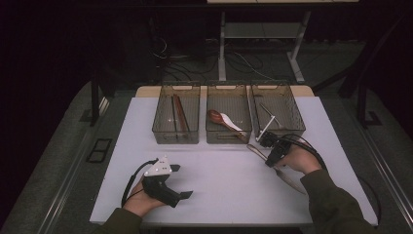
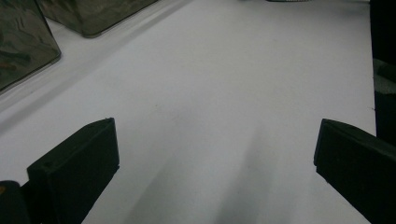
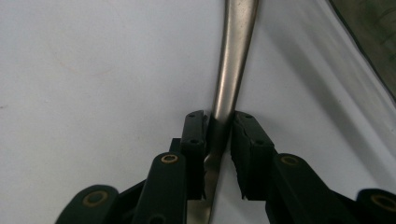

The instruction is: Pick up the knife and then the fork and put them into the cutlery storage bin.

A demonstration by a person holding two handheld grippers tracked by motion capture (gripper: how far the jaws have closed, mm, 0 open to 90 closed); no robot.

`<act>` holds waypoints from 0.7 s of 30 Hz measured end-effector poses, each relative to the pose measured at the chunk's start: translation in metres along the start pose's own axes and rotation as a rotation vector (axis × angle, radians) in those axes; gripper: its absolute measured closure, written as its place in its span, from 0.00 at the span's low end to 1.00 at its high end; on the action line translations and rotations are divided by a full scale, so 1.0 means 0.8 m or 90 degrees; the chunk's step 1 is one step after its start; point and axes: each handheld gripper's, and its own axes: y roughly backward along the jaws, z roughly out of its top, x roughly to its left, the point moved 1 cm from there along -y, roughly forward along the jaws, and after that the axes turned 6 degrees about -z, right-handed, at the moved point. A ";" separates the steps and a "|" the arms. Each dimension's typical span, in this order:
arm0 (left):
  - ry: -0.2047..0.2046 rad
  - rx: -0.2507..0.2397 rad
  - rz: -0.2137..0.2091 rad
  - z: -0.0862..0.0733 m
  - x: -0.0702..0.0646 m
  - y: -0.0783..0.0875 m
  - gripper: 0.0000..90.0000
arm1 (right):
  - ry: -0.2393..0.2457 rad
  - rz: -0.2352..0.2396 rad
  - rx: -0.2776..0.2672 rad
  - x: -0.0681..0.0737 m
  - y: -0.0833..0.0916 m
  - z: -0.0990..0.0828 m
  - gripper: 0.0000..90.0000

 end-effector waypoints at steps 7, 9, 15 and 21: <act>0.000 0.000 0.000 0.000 0.000 0.000 0.00 | 0.006 -0.003 0.023 0.002 0.000 0.006 0.89; 0.000 0.000 0.000 0.000 0.000 0.000 0.00 | 0.019 -0.014 0.026 0.003 0.000 0.007 0.89; 0.003 -0.002 0.000 0.000 0.000 0.000 0.00 | 0.023 -0.015 0.019 0.004 0.000 0.006 0.89; 0.007 -0.007 0.004 0.000 0.000 -0.001 0.00 | 0.019 -0.002 -0.009 0.002 0.002 -0.002 0.89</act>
